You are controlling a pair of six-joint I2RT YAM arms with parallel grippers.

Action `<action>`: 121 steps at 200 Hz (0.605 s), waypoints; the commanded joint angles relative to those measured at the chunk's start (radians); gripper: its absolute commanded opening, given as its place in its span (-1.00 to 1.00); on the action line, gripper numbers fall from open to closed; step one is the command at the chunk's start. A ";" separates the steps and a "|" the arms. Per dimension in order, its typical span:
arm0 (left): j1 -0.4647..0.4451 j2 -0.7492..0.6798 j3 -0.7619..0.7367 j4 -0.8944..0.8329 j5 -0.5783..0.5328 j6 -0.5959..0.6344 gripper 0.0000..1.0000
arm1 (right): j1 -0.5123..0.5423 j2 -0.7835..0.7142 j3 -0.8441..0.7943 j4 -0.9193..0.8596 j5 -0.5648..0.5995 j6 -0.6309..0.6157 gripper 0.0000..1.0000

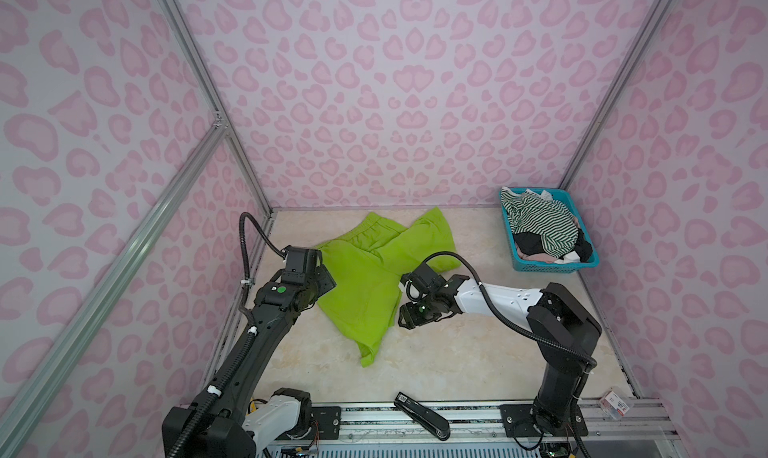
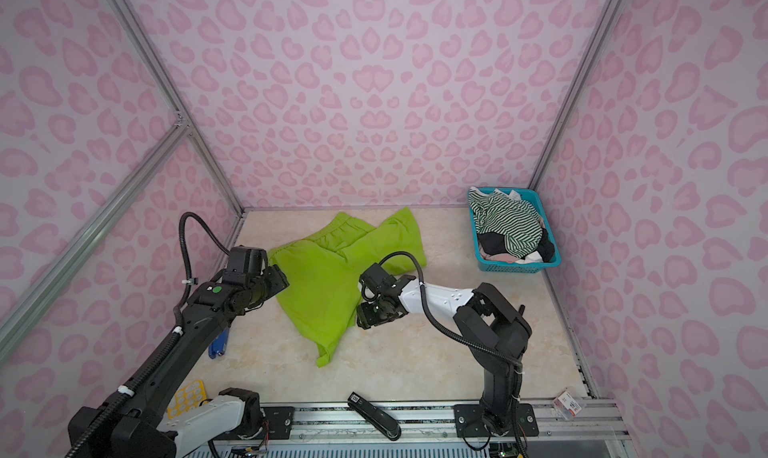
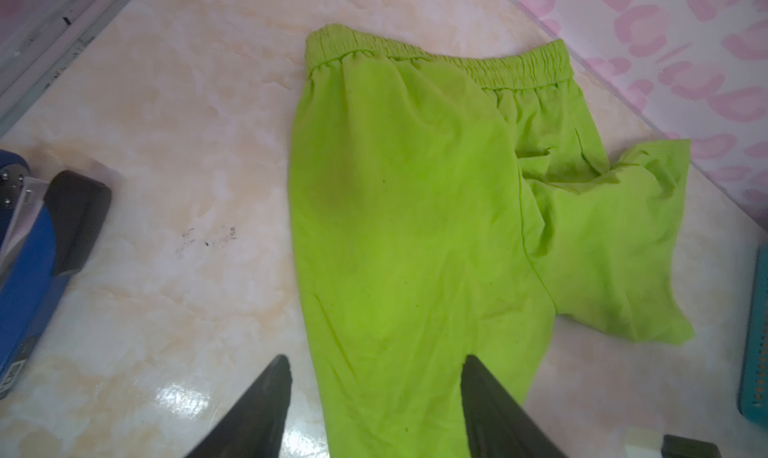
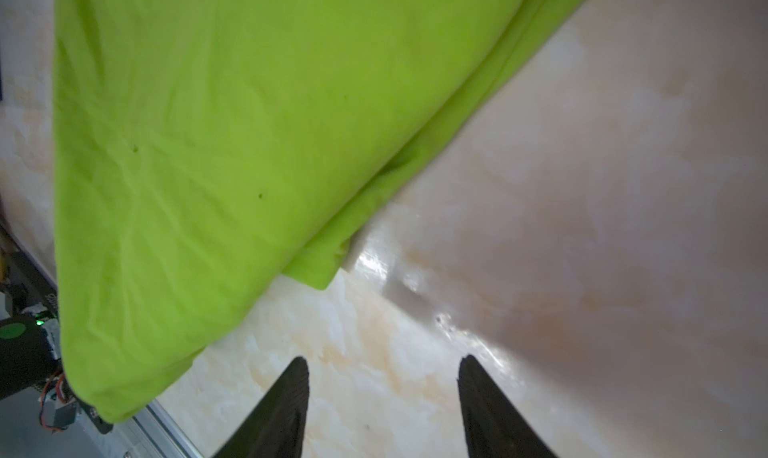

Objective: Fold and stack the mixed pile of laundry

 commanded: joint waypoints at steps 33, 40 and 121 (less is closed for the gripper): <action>0.060 -0.027 -0.016 0.021 0.035 0.041 0.34 | 0.024 0.143 0.102 0.075 -0.015 0.086 0.12; 0.070 -0.034 -0.019 0.018 0.031 0.043 0.34 | 0.027 0.154 0.107 0.083 -0.023 0.091 0.11; 0.146 -0.038 -0.043 0.021 0.059 0.058 0.34 | 0.032 0.153 0.163 -0.103 0.120 0.035 -0.95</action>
